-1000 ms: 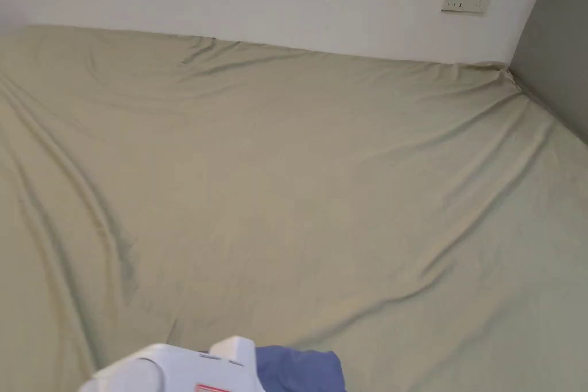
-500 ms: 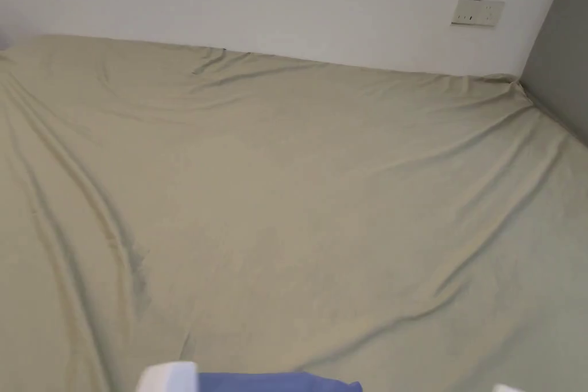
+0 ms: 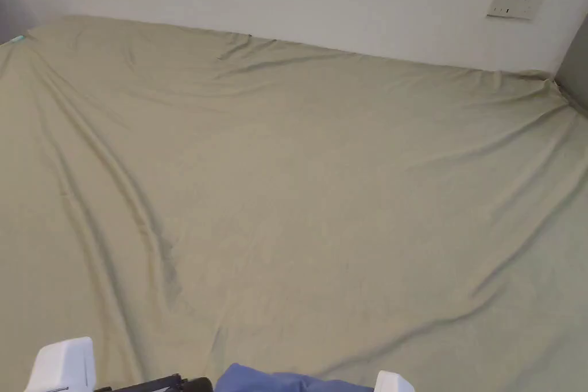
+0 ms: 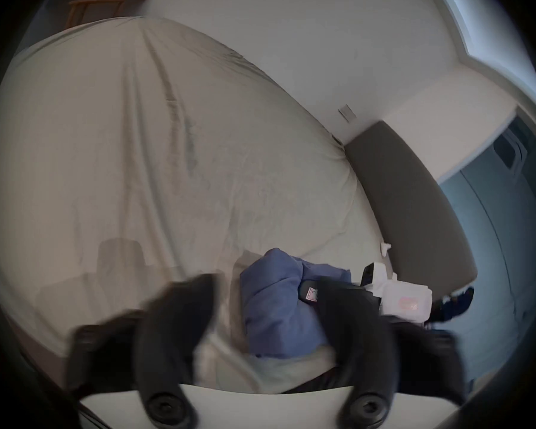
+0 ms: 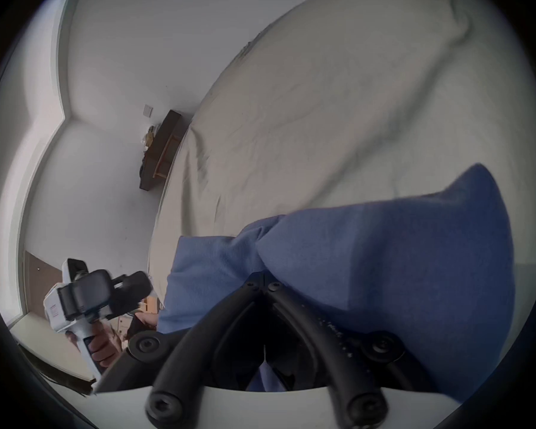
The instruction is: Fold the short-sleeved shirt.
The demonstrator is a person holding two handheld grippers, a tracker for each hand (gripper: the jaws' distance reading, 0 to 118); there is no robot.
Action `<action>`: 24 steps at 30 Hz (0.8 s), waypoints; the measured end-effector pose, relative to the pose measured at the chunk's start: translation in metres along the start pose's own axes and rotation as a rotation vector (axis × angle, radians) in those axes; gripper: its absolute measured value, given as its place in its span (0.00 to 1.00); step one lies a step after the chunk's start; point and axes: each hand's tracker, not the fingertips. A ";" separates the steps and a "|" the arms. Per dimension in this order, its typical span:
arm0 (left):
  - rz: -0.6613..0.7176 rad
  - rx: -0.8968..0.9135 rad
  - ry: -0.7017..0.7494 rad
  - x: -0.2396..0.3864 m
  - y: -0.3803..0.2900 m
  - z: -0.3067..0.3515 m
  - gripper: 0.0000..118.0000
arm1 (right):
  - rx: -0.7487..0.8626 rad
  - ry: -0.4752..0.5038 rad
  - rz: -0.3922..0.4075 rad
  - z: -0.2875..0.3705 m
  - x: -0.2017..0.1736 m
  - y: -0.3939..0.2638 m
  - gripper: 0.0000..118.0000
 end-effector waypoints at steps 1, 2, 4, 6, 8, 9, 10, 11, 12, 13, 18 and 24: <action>-0.037 -0.028 -0.044 0.000 -0.001 -0.009 0.87 | 0.001 -0.001 0.018 0.000 -0.001 0.000 0.01; -0.070 -0.047 -0.087 0.000 -0.004 -0.017 0.87 | 0.003 -0.007 0.026 0.000 -0.004 -0.001 0.01; -0.116 -0.101 -0.058 -0.004 -0.008 -0.036 0.89 | 0.014 -0.011 0.069 -0.001 -0.006 -0.004 0.01; -0.144 -0.171 -0.022 -0.001 -0.011 -0.057 0.89 | 0.025 -0.002 0.095 0.000 -0.004 -0.007 0.01; -0.126 -0.244 -0.046 0.000 -0.016 -0.079 0.88 | 0.026 0.007 0.079 0.002 -0.003 -0.008 0.01; -0.095 -0.286 -0.059 0.000 -0.020 -0.093 0.83 | 0.027 0.009 0.074 0.002 -0.003 -0.008 0.01; -0.059 -0.315 -0.040 0.002 -0.024 -0.107 0.73 | 0.027 0.007 0.073 0.001 -0.004 -0.008 0.01; -0.092 -0.220 0.033 0.010 -0.025 -0.102 0.72 | 0.022 -0.014 0.079 0.000 -0.006 -0.009 0.01; -0.120 -0.197 0.018 0.019 -0.020 -0.097 0.68 | 0.032 -0.011 0.091 0.002 -0.008 -0.010 0.01; -0.126 -0.212 0.070 0.023 -0.017 -0.096 0.52 | 0.034 -0.023 0.099 0.003 -0.011 -0.010 0.01; -0.019 -0.231 -0.005 0.017 -0.011 -0.082 0.28 | 0.041 -0.066 0.136 0.018 -0.028 -0.011 0.01; -0.183 -0.194 0.157 0.000 0.018 -0.014 0.25 | 0.158 -0.071 0.105 0.065 -0.037 -0.010 0.01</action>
